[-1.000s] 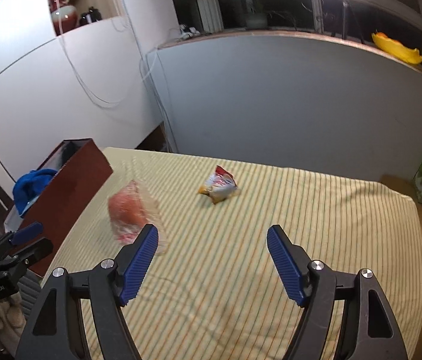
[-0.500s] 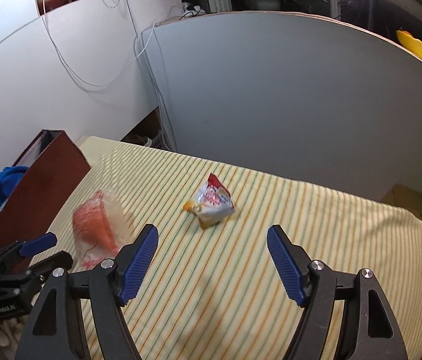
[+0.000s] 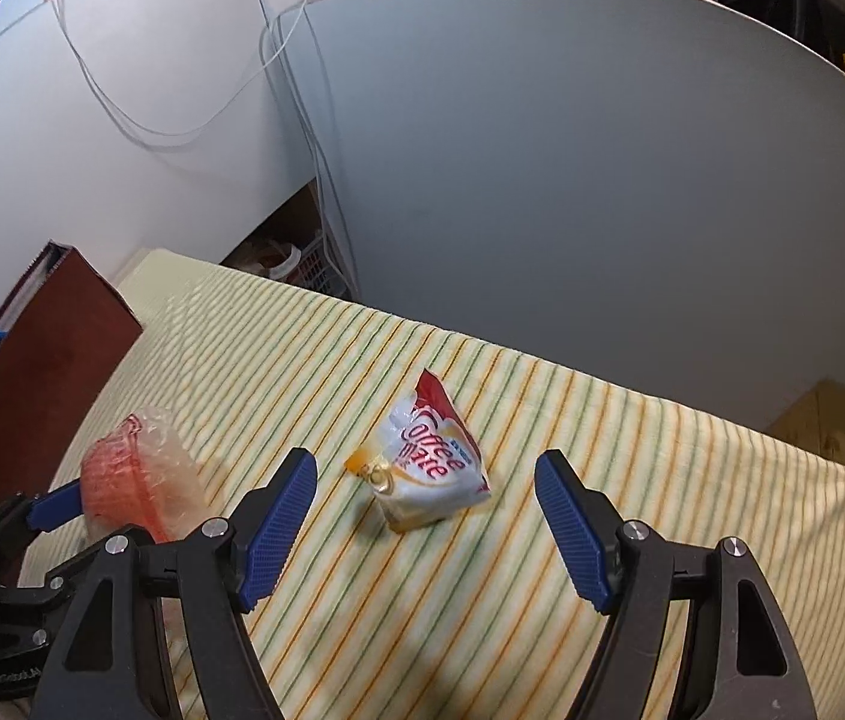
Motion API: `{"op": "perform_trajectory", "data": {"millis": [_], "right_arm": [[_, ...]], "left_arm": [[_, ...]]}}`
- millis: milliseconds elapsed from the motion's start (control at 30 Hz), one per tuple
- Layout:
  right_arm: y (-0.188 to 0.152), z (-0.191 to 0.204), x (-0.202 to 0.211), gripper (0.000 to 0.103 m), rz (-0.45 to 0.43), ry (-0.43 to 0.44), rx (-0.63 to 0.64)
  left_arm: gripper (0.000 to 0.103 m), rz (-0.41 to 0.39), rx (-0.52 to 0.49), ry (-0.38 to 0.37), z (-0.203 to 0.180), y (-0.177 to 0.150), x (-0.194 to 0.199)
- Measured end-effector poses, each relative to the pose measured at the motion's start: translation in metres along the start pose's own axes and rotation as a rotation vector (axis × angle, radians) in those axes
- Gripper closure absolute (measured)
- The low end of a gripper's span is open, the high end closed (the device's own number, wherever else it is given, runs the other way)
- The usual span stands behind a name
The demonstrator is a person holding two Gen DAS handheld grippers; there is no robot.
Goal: Organize soft objects
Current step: 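Close the left tool on the red-printed clear bag while the right tool grasps the Coffee-mate packet, then lift the clear bag and Coffee-mate packet and carry both over the shoebox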
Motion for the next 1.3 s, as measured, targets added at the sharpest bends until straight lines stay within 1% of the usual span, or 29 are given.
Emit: {"op": "perform_trajectory", "data": {"millis": [67,267,367,467,533,567,633,667,867,1067,1300], "right_arm": [[0.0,0.001,-0.005,0.031,0.012,-0.001,0.01],[-0.002,0.004,-0.018,0.032,0.032,-0.015,0.034],[-0.004,0.007,-0.023,0.034,0.027,-0.029,0.043],[-0.004,0.012,-0.026,0.046,0.024,-0.057,0.072],[-0.003,0.013,-0.026,0.058,0.023,-0.06,0.076],[-0.003,0.013,-0.025,0.058,0.023,-0.054,0.072],[-0.003,0.013,-0.024,0.061,0.022,-0.041,0.064],[-0.003,0.013,-0.024,0.062,0.022,-0.033,0.06],[-0.007,0.013,-0.018,0.065,0.016,-0.029,0.048],[-0.011,0.016,-0.004,0.066,-0.013,-0.032,0.056],[-0.016,0.014,0.018,0.067,-0.043,-0.008,0.029]], "left_arm": [[0.027,0.002,-0.009,0.012,-0.001,0.001,-0.004],[0.027,0.017,-0.002,0.015,0.001,-0.002,-0.017],[0.027,0.002,-0.013,0.023,0.001,-0.002,-0.019],[0.028,-0.005,-0.022,0.022,-0.002,-0.001,-0.02],[0.034,-0.012,-0.024,0.022,-0.003,-0.002,-0.019],[0.038,-0.016,-0.025,0.022,-0.003,-0.003,-0.018],[0.045,-0.02,-0.03,0.015,-0.003,-0.004,-0.017],[0.048,-0.02,-0.033,0.011,-0.003,-0.004,-0.017],[0.053,-0.029,-0.047,-0.024,-0.002,-0.006,-0.011],[0.054,-0.039,-0.042,-0.043,0.002,-0.007,-0.005],[0.054,-0.066,-0.051,-0.073,0.006,-0.007,0.015]]}}
Point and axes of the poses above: each gripper's, at about its wrist camera, not at the fingertips, and x roughly against the way its jaws point, z to its left, y to its top, the point moved 2 cm from there along -x, roughly the way its jaws point, and after that the axes turned 2 degrees about y, right-handed, at the moved point
